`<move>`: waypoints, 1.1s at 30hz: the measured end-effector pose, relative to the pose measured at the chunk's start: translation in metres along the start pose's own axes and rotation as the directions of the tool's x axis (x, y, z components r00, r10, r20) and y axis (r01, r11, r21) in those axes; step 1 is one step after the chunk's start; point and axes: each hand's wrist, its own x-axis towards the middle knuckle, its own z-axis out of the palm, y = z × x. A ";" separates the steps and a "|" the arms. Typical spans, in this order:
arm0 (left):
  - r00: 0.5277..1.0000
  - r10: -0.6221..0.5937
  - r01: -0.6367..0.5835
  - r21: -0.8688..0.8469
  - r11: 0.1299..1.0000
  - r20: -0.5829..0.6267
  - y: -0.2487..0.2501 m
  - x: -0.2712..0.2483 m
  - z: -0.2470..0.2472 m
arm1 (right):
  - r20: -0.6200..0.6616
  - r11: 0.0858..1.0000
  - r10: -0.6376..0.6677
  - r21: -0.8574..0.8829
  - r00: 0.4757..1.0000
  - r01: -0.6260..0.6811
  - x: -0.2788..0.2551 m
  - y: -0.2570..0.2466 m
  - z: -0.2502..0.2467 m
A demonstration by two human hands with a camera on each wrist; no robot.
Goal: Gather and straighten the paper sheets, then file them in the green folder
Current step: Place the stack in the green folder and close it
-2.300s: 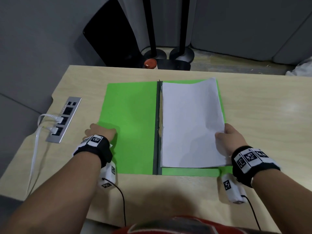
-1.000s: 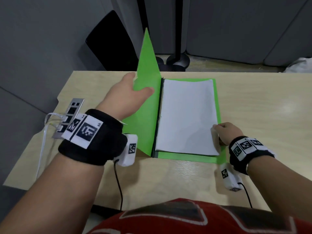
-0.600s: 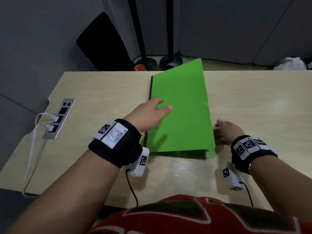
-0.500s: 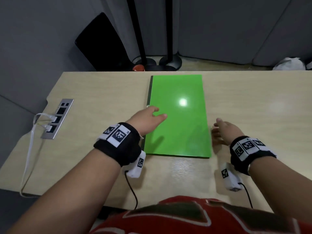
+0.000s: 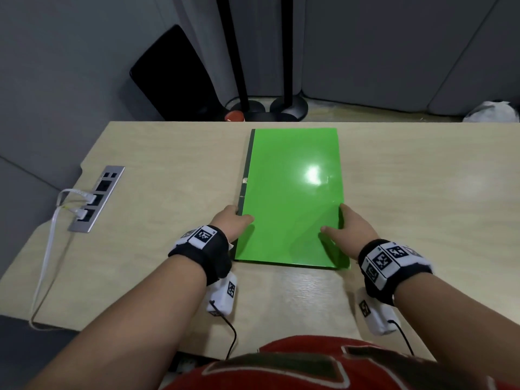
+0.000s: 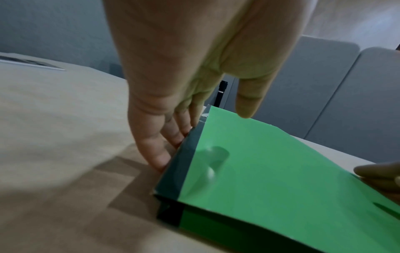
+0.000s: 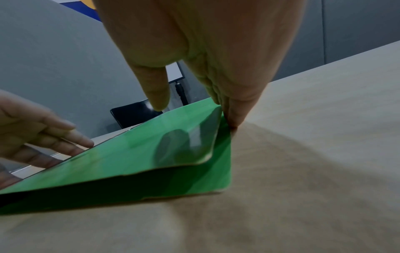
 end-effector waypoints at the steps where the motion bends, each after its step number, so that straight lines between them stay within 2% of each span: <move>1: 1.000 -0.002 0.002 0.003 1.000 0.001 -0.003 0.002 -0.002 | 0.003 1.000 -0.002 -0.001 1.000 0.002 0.001 -0.002 0.002; 8: 1.000 -0.004 0.004 0.013 1.000 -0.016 -0.030 0.020 -0.039 | 0.053 0.999 -0.033 -0.020 0.998 0.034 0.006 -0.040 0.026; 22: 0.996 -0.047 0.047 0.002 0.999 -0.074 -0.133 0.063 -0.153 | 0.116 0.995 -0.086 -0.044 0.989 0.092 0.016 -0.162 0.130; 26: 0.997 -0.041 0.041 -0.009 0.999 -0.069 -0.152 0.070 -0.166 | 0.114 0.996 -0.069 -0.056 0.991 0.076 0.019 -0.176 0.147; 33: 0.999 -0.012 0.012 -0.006 1.000 -0.045 -0.160 0.070 -0.171 | 0.098 0.993 -0.045 -0.105 0.994 0.055 0.018 -0.184 0.147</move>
